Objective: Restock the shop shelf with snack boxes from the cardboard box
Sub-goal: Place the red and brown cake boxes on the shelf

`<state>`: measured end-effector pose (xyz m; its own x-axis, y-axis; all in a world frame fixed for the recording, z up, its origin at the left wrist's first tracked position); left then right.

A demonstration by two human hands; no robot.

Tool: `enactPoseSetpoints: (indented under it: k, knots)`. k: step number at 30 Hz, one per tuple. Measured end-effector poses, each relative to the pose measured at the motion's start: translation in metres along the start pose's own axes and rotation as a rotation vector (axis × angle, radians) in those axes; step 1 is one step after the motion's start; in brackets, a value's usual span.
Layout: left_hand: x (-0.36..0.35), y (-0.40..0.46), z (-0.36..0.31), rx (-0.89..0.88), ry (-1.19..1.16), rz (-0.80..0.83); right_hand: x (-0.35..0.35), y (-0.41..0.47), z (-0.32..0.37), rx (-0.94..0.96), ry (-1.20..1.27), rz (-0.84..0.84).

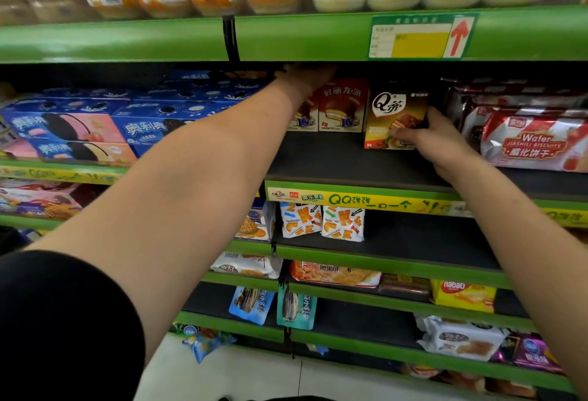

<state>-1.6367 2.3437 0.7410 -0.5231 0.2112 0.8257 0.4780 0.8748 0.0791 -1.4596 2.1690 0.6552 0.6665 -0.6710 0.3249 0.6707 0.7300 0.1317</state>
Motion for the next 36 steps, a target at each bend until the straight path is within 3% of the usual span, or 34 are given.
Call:
enactPoseSetpoints:
  k: [6, 10, 15, 19, 25, 30, 36]
  knots:
    - [0.009, -0.006, -0.008, -0.113, -0.083, -0.014, 0.002, -0.004, 0.003, -0.017, -0.011, 0.004]
    - [-0.002, -0.020, -0.022, -0.156, 0.016, -0.001, 0.004, -0.004, 0.005, 0.002, -0.063, 0.018]
    - [-0.022, -0.068, -0.047, -0.347, -0.138, -0.148, 0.005, -0.003, 0.007, 0.028, -0.166, 0.050]
    - [-0.045, -0.123, -0.036, -0.338, -0.148, -0.207, 0.020, -0.024, 0.013, 0.041, -0.158, -0.003]
    - [-0.049, -0.221, 0.041, -0.079, -0.141, -0.197, -0.008, -0.122, 0.023, 0.163, 0.012, 0.169]
    - [-0.037, -0.314, 0.153, 0.287, -0.263, -0.258, -0.087, -0.183, 0.032, 0.183, 0.026, 0.507]
    - [-0.051, -0.403, 0.262, 0.659, -0.520, -0.390, -0.197, -0.250, 0.007, 0.145, -0.142, 0.865]
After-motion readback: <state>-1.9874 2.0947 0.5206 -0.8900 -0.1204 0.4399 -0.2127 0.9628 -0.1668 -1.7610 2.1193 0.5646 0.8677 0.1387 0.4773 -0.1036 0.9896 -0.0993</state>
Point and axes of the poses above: each hand's wrist, its own y-axis towards the middle knuckle, its own x-axis out of the back of the hand, z = x × y, the point moved 8 cm from there along y, towards the middle knuckle, and after that the axes turned 3 degrees about -z, right-handed, at the moved point
